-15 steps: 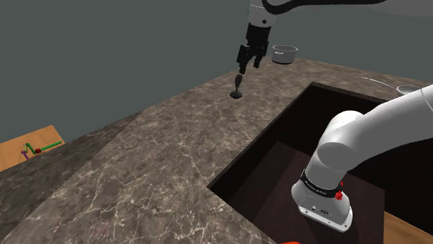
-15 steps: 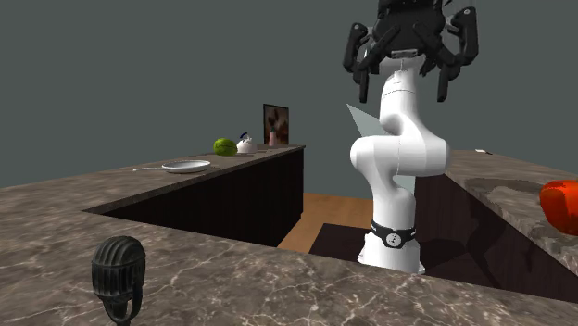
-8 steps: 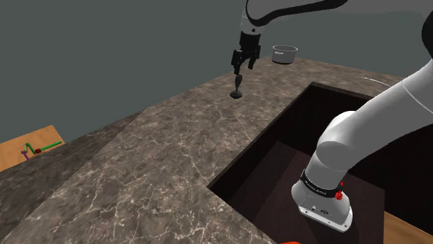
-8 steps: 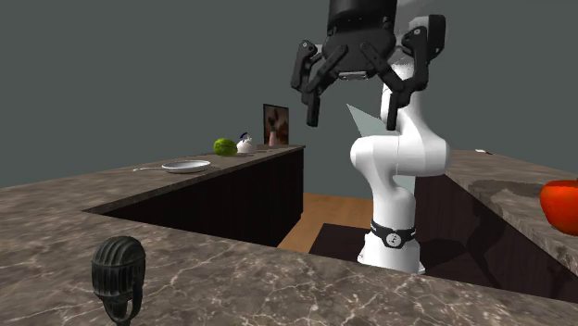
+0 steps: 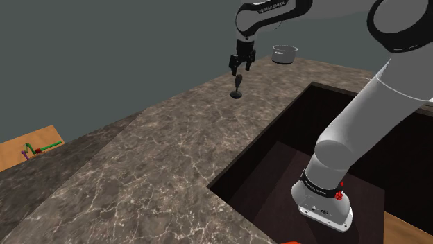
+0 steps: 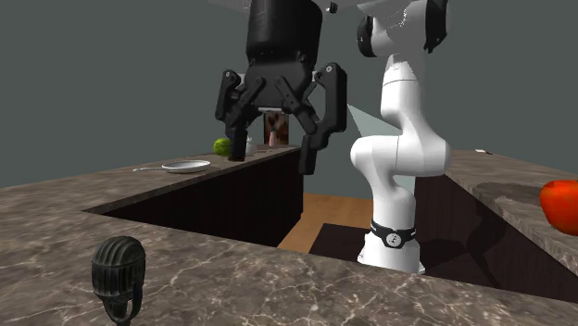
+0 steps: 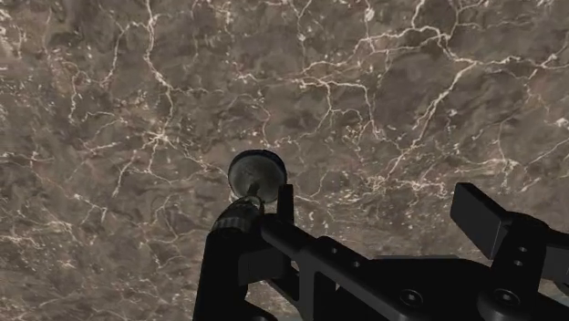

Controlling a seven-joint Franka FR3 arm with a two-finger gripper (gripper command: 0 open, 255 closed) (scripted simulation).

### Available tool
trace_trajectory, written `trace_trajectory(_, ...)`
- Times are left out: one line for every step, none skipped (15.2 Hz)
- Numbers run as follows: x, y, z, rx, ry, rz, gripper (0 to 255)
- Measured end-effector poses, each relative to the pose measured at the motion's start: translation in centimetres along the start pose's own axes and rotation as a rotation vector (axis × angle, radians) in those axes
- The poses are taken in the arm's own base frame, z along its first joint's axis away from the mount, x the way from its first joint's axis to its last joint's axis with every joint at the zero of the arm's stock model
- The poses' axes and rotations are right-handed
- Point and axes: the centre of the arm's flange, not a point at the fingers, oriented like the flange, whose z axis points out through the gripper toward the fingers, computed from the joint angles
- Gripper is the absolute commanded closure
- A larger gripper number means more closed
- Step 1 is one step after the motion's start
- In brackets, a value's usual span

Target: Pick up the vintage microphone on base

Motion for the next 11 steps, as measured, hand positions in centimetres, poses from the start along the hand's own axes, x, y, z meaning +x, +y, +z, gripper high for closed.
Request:
trace_trajectory(0.8,0.8,0.8,-0.004,0.000,0.008,0)
trace_trajectory(1.7,1.6,1.2,-0.008,-0.001,0.016,0)
trace_trajectory(2.5,2.5,1.8,-0.012,-0.001,0.024,0)
trace_trajectory(3.3,3.2,2.5,-0.016,-0.001,0.032,0)
trace_trajectory(4.2,4.0,3.2,-0.021,-0.002,0.040,0)
trace_trajectory(5.0,4.7,3.7,-0.025,-0.003,0.048,0)
trace_trajectory(5.8,5.2,4.2,-0.028,-0.003,0.056,0)
trace_trajectory(6.5,6.0,5.0,-0.033,-0.003,0.064,0)
trace_trajectory(7.3,6.8,5.8,-0.037,-0.003,0.072,0)
trace_trajectory(8.1,7.6,6.4,-0.041,-0.004,0.080,0)
trace_trajectory(8.9,8.3,6.9,-0.045,-0.004,0.088,0)
